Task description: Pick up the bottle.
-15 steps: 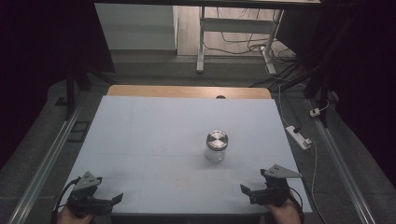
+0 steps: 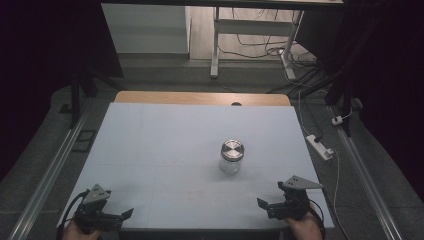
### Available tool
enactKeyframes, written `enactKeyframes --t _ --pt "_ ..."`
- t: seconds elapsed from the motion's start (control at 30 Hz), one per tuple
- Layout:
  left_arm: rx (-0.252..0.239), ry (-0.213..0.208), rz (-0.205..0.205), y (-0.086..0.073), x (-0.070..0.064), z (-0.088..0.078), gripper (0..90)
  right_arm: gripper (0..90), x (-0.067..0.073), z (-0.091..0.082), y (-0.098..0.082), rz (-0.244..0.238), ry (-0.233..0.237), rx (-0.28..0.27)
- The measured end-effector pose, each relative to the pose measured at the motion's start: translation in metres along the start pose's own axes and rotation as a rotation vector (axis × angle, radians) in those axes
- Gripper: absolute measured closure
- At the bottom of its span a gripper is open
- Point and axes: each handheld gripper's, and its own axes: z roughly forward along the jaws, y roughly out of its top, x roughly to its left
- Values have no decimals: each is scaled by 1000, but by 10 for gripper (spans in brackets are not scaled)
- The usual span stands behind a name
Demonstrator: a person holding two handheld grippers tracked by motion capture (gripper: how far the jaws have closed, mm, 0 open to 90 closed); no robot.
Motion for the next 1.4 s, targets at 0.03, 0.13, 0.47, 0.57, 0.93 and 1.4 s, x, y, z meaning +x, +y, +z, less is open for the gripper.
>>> enactKeyframes --t 0.03,0.13,0.47,0.57,0.93,1.4 --pt "1 1 3 0 0 0 0 0 0 0 0 0 0 0" --pt "1 1 2 0 0 0 0 0 1 0 0 -10 0 6" --pt "2 -4 6 0 0 0 0 0 4 2 1 -51 23 23" --pt "1 -7 2 0 0 0 0 0 5 2 1 -51 18 15" --pt "0 -26 -13 0 3 0 0 0 8 2 8 -50 30 -15" --pt "0 -40 -9 0 3 0 0 0 11 8 23 -105 47 -52"
